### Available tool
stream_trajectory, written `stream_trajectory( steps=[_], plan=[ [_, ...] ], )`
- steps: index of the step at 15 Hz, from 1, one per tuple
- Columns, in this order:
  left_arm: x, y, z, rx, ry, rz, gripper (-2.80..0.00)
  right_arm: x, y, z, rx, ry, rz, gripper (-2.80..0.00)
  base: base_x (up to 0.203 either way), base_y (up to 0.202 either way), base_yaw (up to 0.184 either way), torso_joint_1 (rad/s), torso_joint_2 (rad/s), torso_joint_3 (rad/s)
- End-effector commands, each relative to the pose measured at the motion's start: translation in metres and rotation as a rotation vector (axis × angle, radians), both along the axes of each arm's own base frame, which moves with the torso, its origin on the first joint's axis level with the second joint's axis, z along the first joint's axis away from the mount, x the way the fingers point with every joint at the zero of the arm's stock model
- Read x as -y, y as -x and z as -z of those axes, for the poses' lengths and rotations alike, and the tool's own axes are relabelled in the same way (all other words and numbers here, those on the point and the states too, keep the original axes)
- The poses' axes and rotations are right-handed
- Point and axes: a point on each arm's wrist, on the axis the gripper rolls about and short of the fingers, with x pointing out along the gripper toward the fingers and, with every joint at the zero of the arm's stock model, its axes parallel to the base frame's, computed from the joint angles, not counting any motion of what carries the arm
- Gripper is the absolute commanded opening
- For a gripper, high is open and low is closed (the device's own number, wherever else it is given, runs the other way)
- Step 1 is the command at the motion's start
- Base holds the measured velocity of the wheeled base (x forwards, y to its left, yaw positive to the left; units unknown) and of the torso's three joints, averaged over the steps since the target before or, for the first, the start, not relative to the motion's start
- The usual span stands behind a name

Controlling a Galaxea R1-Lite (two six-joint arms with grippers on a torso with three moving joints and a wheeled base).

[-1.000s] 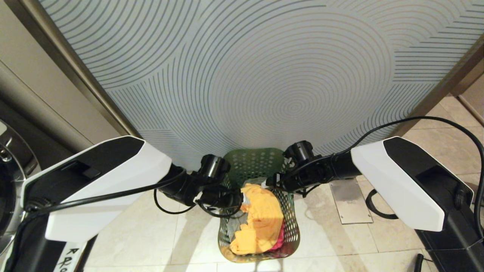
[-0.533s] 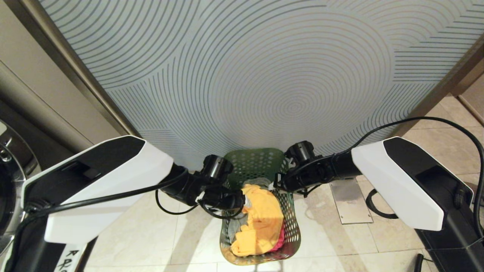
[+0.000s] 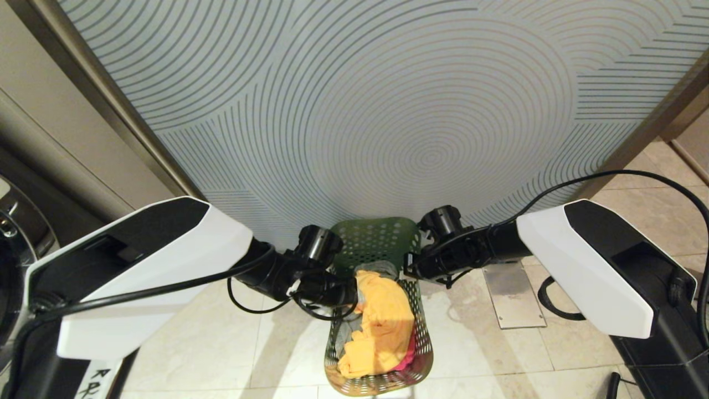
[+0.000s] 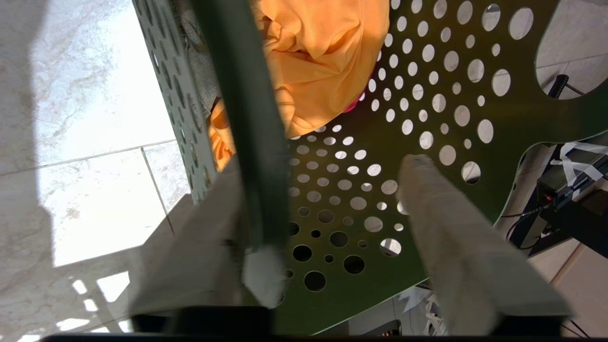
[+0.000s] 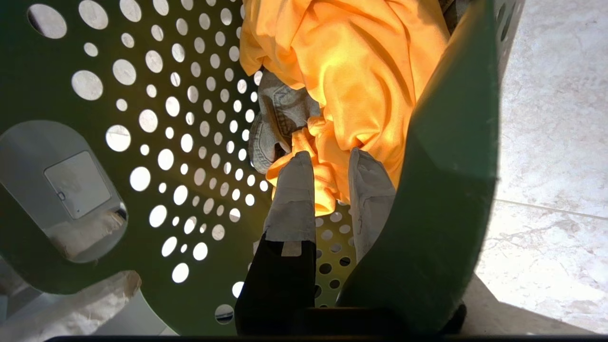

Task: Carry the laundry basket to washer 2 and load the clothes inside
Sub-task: Pick up the clothes basket and put it beside the washing machine

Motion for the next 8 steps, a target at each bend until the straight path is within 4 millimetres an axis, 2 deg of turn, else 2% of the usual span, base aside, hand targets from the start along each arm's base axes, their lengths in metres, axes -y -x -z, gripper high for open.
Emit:
stream_trajectory(
  steps=[1, 8],
  plan=[
    [0.001, 0.000, -0.002, 0.003, 0.006, 0.002, -2.80, -0.001, 0.000, -0.001, -0.001, -0.004, -0.002, -2.80, 0.000, 0.000, 0.000, 0.000, 0.00, 0.000],
    [0.011, 0.010, -0.007, -0.012, 0.018, 0.013, -2.80, -0.001, 0.001, -0.003, 0.002, -0.005, -0.002, -2.80, 0.000, 0.000, 0.000, 0.000, 0.00, 0.000]
  ],
)
